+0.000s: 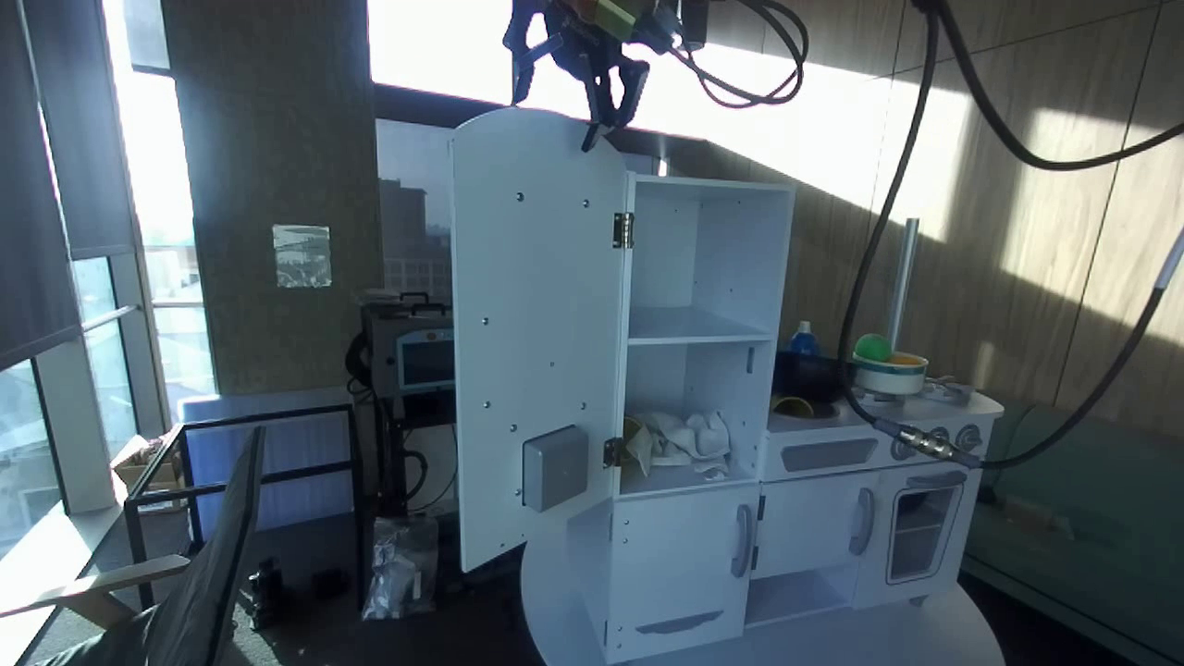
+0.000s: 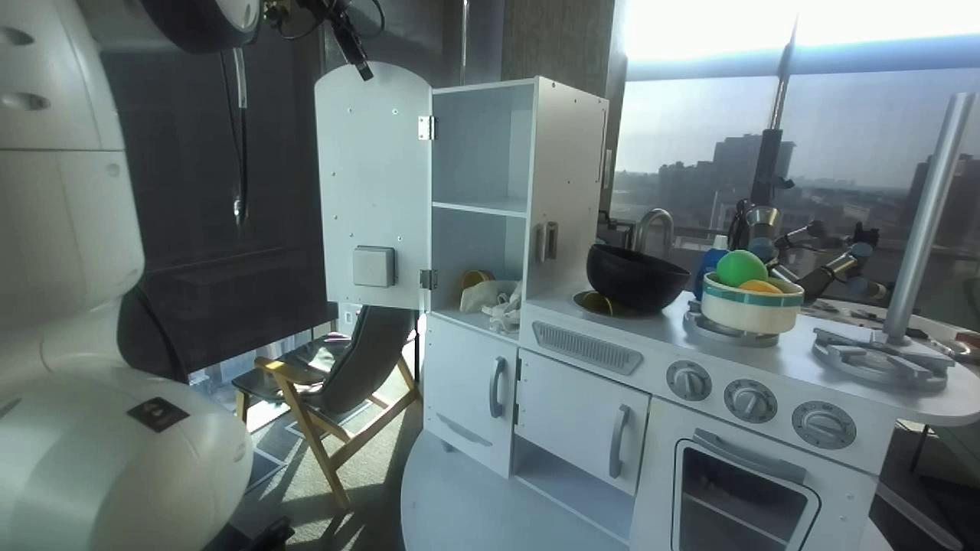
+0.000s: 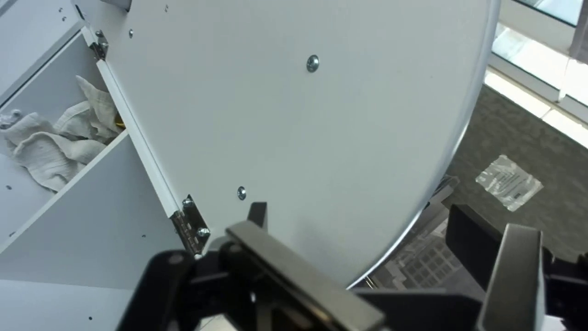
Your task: Close the top cupboard then open the bottom cupboard
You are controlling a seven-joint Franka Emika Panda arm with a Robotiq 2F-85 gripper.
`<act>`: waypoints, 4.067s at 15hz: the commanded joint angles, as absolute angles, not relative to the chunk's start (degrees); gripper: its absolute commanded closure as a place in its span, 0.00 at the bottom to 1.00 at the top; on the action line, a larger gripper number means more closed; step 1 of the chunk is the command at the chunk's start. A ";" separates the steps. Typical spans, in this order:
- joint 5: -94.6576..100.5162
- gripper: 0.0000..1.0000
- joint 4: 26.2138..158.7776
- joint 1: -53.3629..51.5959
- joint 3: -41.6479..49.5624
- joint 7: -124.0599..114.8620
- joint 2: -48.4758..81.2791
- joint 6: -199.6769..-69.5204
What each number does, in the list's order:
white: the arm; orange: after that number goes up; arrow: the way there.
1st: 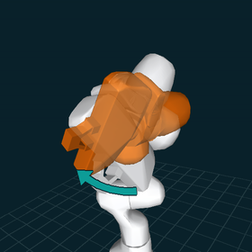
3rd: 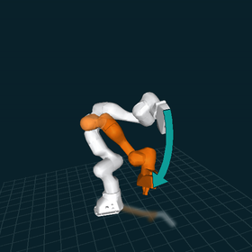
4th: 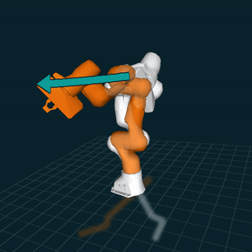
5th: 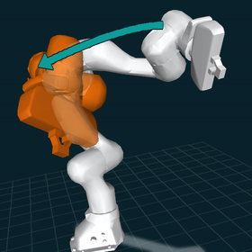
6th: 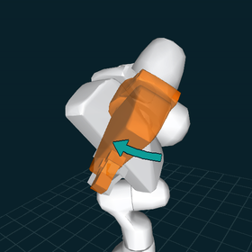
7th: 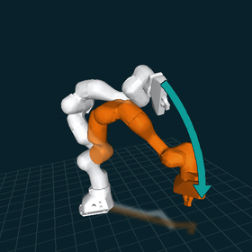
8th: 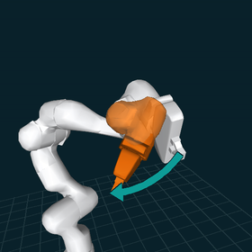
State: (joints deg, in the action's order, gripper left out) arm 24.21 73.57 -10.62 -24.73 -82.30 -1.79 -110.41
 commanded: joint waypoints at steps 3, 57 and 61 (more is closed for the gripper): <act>24.35 0.00 66.09 -14.63 -22.19 -75.64 1.02 -99.89; 40.36 0.00 104.49 -8.67 -13.71 -63.19 -28.80 -81.92; 43.06 0.00 116.93 -8.95 -11.50 -65.30 -32.46 -99.01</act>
